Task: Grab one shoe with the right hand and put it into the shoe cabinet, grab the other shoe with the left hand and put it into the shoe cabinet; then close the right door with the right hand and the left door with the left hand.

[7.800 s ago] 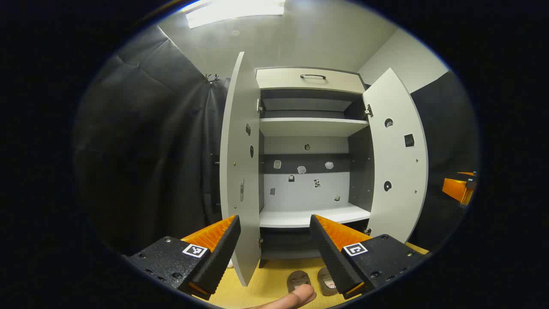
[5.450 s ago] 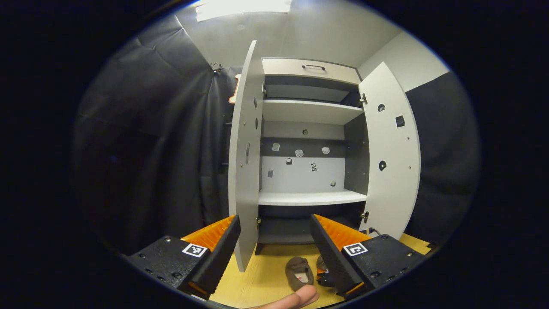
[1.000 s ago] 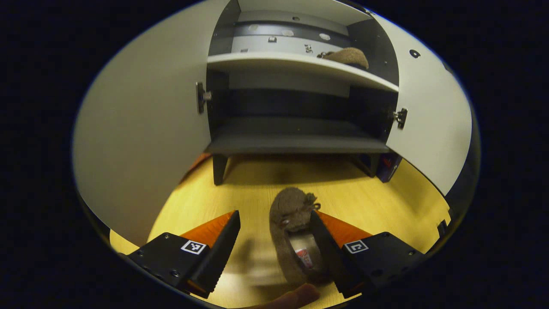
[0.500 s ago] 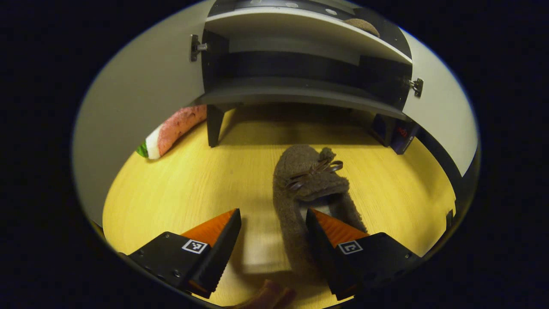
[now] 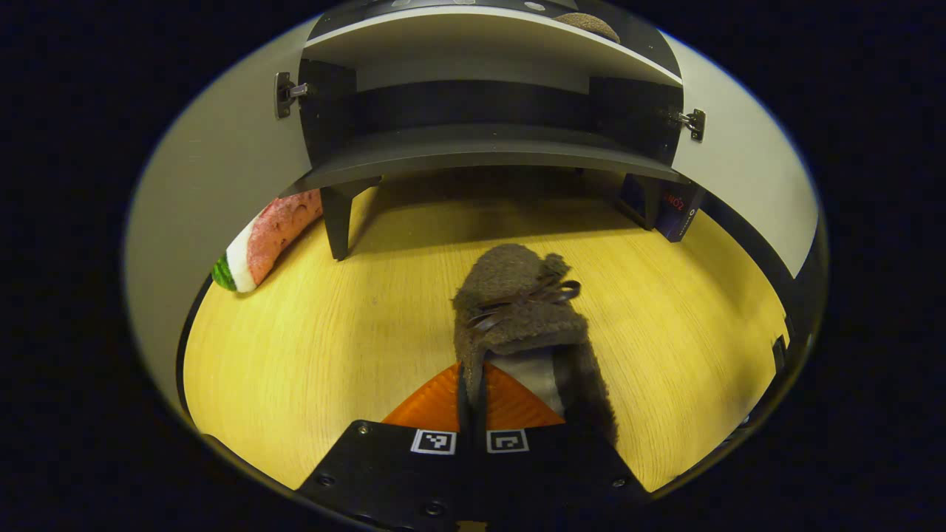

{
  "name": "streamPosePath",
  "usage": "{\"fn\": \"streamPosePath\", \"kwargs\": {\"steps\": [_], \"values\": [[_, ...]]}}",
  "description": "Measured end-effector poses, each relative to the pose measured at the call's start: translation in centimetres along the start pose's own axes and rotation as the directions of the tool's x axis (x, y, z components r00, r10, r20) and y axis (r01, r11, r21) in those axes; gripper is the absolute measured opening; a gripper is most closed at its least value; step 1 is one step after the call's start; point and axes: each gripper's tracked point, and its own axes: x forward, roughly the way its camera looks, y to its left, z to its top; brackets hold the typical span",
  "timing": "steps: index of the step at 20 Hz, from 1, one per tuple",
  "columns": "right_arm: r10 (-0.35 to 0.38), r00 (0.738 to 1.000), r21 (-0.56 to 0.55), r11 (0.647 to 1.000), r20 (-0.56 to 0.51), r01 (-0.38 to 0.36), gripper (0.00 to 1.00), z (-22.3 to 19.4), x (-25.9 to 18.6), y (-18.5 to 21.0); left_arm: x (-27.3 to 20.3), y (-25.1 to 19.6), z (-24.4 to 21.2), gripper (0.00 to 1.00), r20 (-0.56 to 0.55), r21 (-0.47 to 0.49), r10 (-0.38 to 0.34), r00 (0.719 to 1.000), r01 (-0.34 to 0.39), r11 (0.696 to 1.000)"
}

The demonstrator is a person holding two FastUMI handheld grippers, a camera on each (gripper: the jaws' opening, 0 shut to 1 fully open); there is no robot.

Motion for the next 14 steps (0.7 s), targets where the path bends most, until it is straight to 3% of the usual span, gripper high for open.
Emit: {"fn": "streamPosePath", "kwargs": {"steps": [5, 14], "values": [[-0.024, 1.000, -0.009, 1.000, -0.004, 0.024, 0.98, -0.5, -0.1, -1.1, -4.3, -0.1, 5.0, 0.01, 0.168, 0.036, 0.037, 0.985, -0.043, 0.998], [-0.053, 0.998, -0.040, 0.998, -0.035, 0.051, 0.98, -2.4, -0.9, -3.1, -11.4, 0.4, 15.8, 0.01, 0.441, -0.004, 0.064, 0.895, -0.069, 0.998]]}}
